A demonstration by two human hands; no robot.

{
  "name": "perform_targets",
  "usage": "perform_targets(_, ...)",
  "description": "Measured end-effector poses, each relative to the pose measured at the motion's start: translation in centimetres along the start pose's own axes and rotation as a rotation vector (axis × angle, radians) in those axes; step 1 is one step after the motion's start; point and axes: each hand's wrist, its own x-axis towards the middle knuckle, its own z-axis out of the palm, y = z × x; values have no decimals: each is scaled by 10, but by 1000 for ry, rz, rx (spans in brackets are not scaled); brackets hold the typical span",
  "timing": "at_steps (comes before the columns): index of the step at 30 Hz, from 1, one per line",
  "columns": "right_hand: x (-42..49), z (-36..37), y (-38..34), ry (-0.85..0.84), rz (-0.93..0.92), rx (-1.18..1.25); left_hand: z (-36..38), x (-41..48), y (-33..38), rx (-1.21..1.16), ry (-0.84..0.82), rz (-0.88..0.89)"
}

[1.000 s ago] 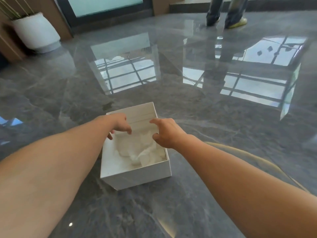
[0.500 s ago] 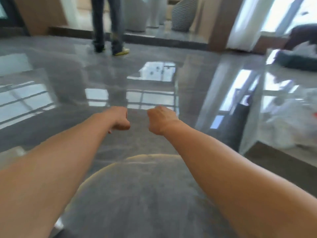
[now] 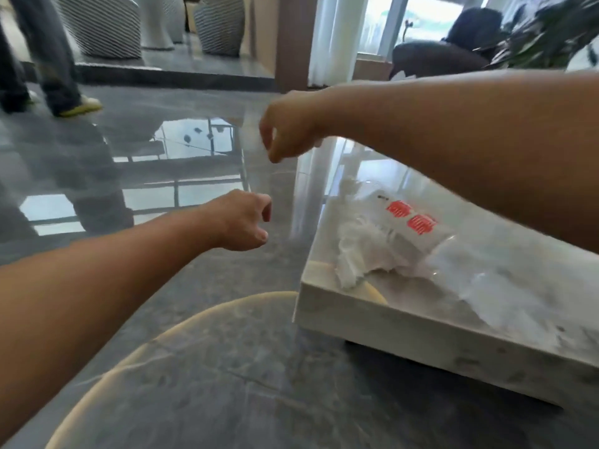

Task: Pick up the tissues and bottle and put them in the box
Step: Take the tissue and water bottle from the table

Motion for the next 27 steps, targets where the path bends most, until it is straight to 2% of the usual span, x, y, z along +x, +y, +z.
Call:
perform_targets(3,-27,8,52,-169,84,91,-5,28,28,-4,42,82)
perform_targets(7,-71,31,101,-423,232,265,-6,45,69,-66,171,288)
perform_targets(10,-93,55,114,-573,279,423,6,39,97,-3,94,353)
perform_targets(12,-95,66,118,-566,282,490,15,34,106,71,33,320)
perform_targets(14,-90,69,121,-538,283,533,17,32,110,18,14,315)
perform_targets(20,-69,56,115,-459,228,555,12,24,93,-49,100,397)
perform_targets(24,-46,35,88,-414,136,515,0,5,54,-90,199,323)
perform_targets(27,-19,24,39,-350,46,528,-14,-25,5,-56,223,198)
